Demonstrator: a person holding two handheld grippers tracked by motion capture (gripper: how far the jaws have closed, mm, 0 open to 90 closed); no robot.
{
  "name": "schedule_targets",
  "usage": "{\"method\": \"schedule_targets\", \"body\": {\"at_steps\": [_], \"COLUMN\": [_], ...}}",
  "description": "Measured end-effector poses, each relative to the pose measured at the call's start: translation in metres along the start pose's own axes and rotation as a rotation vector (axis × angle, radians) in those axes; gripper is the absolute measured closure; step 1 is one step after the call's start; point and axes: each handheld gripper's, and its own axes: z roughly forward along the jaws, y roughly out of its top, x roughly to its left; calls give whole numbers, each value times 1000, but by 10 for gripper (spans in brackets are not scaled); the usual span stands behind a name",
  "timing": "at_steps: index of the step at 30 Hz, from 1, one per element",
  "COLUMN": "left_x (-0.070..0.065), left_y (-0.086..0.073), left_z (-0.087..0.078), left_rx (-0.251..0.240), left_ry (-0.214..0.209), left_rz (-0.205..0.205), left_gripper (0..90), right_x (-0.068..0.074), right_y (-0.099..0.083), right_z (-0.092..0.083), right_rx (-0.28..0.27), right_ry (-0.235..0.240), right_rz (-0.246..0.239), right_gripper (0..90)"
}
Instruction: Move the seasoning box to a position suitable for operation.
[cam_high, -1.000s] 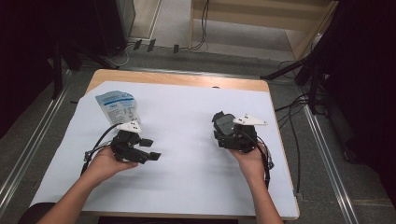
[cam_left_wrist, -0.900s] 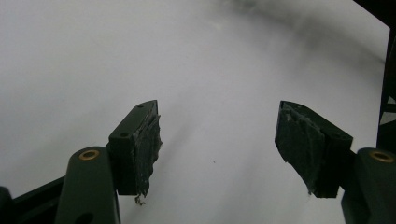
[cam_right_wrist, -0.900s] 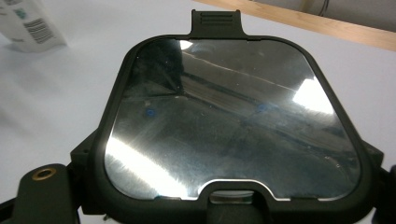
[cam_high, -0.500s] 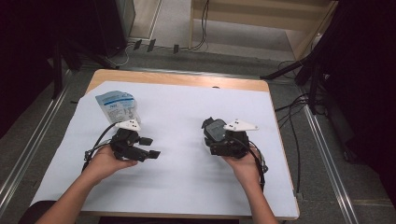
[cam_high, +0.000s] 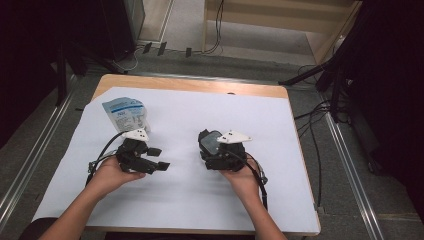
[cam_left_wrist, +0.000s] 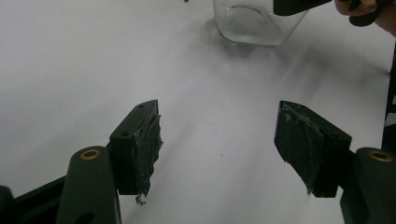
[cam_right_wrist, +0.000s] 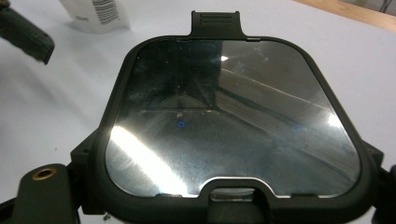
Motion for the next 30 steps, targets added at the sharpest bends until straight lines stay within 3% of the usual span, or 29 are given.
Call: {"method": "schedule_targets", "body": {"at_steps": [4, 15, 22, 30], "left_x": [-1, 0, 0, 0], "left_y": [-1, -2, -1, 0], "left_z": [-1, -1, 1, 3], "left_rx": [1, -2, -1, 0], "left_ry": [11, 7, 5, 7], "left_rz": [0, -7, -9, -10], "left_gripper": [326, 326, 326, 326], "right_x": [7, 27, 30, 33], "right_y": [1, 1, -1, -8], "right_z": [10, 30, 34, 34], "right_rx": [5, -19, -34, -60], "right_ry": [-27, -154, -224, -233], "right_rz": [48, 98, 136, 139], "right_gripper": [165, 165, 164, 162]}}
